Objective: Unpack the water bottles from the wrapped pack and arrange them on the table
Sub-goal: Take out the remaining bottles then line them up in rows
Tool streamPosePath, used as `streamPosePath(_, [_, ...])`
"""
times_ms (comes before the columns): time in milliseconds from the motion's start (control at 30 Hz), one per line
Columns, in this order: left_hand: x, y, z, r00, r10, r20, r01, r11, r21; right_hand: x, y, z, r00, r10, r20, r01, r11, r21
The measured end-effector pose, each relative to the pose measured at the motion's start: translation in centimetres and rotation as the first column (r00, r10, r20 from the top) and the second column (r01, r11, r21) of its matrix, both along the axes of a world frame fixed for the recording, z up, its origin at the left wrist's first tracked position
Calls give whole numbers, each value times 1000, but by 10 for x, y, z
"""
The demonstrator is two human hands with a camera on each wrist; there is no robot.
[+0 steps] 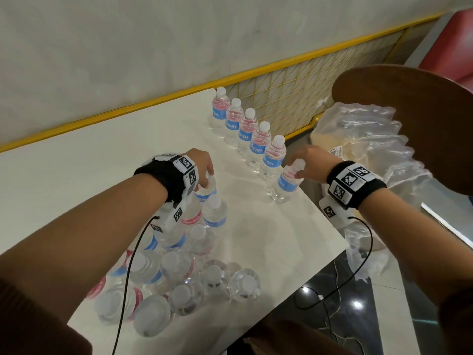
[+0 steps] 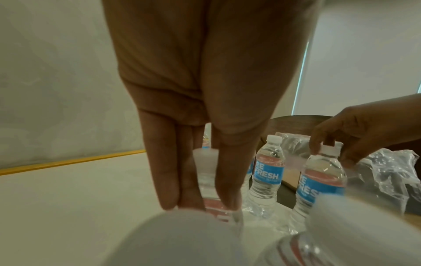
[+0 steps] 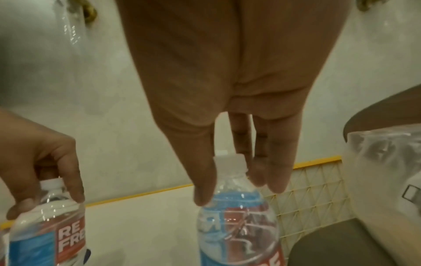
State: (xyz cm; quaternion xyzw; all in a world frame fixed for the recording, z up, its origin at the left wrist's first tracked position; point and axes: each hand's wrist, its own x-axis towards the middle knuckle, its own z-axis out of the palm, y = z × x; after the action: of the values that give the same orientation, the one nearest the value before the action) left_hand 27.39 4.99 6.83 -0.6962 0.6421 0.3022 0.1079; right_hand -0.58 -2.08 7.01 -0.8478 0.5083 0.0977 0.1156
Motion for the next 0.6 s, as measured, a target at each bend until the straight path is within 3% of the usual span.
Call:
streamPosePath(133, [2,-12,3,999,28,-26,-28,1000,7,-2,0,-5,988,-155,11,155,988,-15])
streamPosePath(300, [8,-40,0,994,98,-37,-99,995,-17,0,0,-9,971,-208,114,211,977,-12])
streamPosePath(467, [19,-68,-3,990,136,-30,-139,985,-104,-1,1,-14,908,-320,269,321,946,40])
streamPosePath(600, [33,-85,-6,982,187,-34,-190,973,-133,-2,-1,-17,886,-327,328,325,944,65])
